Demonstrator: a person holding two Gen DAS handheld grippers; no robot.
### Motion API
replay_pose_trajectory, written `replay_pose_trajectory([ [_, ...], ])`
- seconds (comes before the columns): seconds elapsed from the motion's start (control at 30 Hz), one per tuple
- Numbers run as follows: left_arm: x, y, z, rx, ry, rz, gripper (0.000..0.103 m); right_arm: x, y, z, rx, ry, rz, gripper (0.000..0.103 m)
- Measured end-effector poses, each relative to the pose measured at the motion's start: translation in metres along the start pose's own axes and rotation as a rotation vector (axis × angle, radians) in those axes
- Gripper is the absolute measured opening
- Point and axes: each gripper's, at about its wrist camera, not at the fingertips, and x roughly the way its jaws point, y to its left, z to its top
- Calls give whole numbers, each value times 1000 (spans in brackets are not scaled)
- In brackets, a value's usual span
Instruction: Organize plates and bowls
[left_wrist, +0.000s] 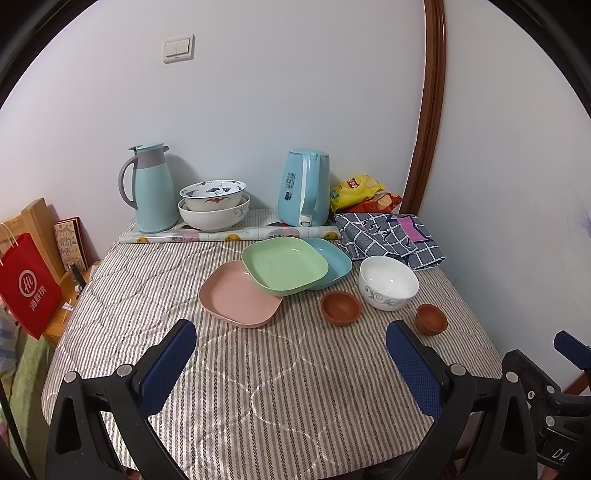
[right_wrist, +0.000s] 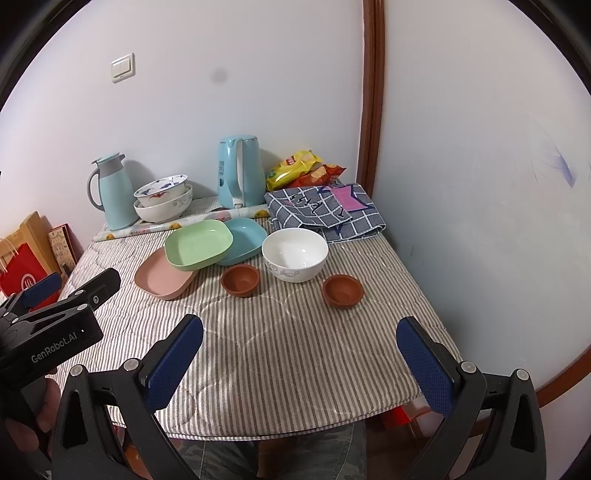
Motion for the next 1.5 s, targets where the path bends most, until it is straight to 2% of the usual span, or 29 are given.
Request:
replay_pose_trajectory([
  [0.63,10,6,3,-13,24,-20,103,11,9,0,-14,4,30,103],
  [0.87,32,16,5,-40,54,5,103,31,13,2,-3,22,32,103],
  [1.07,60,27,8,-63,110,15,103,49,22,10,7,28,67,103],
  [1.3,85,37,13,-86,139,11,103,72,42,22,-63,47,70,103],
  [1.5,107,43,20,-79,157,7,103,93,49,37,-59,62,89,99],
])
